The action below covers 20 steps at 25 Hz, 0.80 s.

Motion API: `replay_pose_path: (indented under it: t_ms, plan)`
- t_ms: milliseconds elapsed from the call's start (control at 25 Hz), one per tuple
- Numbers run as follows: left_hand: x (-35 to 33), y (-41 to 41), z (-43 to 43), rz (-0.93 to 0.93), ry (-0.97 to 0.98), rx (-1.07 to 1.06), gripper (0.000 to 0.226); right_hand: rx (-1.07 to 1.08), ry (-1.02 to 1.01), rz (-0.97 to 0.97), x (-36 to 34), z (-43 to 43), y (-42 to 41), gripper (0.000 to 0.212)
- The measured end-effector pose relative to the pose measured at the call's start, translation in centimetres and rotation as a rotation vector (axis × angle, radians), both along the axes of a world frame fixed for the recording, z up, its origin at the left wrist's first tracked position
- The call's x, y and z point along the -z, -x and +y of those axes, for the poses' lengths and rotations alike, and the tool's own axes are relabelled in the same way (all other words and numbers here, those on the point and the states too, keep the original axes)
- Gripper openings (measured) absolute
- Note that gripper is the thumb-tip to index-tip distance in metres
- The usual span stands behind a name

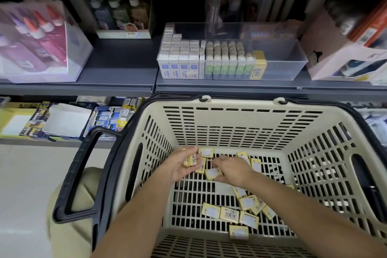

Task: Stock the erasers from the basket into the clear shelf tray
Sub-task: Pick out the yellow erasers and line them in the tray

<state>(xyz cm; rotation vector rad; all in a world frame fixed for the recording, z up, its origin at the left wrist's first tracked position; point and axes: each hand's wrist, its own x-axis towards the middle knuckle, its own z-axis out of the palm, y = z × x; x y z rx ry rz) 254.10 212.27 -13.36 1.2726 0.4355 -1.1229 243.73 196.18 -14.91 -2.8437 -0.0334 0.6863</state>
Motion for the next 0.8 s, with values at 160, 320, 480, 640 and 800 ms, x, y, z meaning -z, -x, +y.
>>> replay_pose_path:
  t_ms: [160,320,480,640,800]
  plan:
    - [0.1,0.1,0.0,0.027,0.005,0.077,0.035,0.554,-0.537,-0.149,-1.0,0.1,0.7,0.024]
    - [-0.1,0.1,-0.1,0.128,0.171,0.078,0.044,0.857,-1.061,-0.072,-1.7,2.1,-0.4,0.024]
    - [-0.2,-0.1,-0.1,0.084,0.163,0.035,0.059,0.718,-0.766,-0.084,-1.7,2.5,-1.6,0.038]
    - [0.4,-0.6,0.3,0.004,0.057,-0.144,0.052,0.545,-0.440,-0.154,-1.3,3.0,-2.1,0.017]
    - [0.9,-0.7,0.3,-0.033,-0.003,-0.181,0.040,0.269,-0.223,-0.028,-0.3,4.2,-2.0,0.057]
